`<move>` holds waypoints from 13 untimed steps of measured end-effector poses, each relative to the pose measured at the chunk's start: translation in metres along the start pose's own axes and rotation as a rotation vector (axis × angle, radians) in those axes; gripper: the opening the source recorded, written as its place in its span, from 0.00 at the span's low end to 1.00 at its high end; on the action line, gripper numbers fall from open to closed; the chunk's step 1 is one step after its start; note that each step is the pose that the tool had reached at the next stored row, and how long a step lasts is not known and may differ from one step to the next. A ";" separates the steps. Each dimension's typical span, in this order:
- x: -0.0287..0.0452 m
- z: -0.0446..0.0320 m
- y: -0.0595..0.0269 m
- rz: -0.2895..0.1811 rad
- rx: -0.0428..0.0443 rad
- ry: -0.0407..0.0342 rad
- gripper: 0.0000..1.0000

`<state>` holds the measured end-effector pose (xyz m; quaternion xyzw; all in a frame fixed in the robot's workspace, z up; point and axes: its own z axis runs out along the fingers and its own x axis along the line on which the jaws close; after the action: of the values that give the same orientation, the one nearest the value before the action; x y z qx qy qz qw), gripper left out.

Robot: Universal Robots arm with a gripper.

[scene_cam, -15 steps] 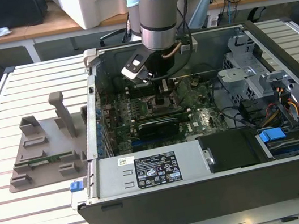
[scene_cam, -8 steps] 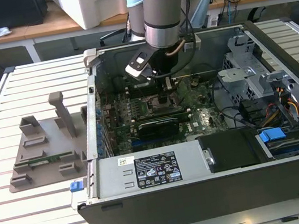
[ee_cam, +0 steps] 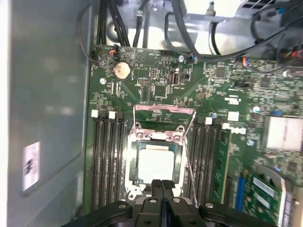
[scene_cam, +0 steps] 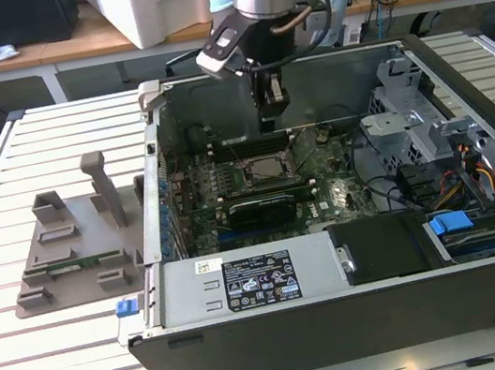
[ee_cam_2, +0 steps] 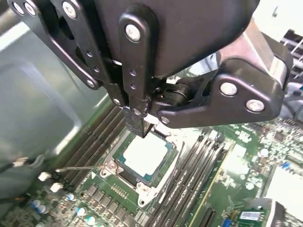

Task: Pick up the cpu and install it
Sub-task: 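Place the cpu into insertion slot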

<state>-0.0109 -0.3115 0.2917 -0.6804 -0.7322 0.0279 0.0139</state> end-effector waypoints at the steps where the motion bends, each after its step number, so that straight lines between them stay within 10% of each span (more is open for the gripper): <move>1: -0.0001 -0.0044 -0.0003 0.000 0.0001 -0.0001 0.11; 13: -0.0002 -0.0083 -0.0005 0.000 0.0000 0.0000 0.11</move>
<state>-0.0109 -0.3115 0.3000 -0.6804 -0.7322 0.0279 0.0139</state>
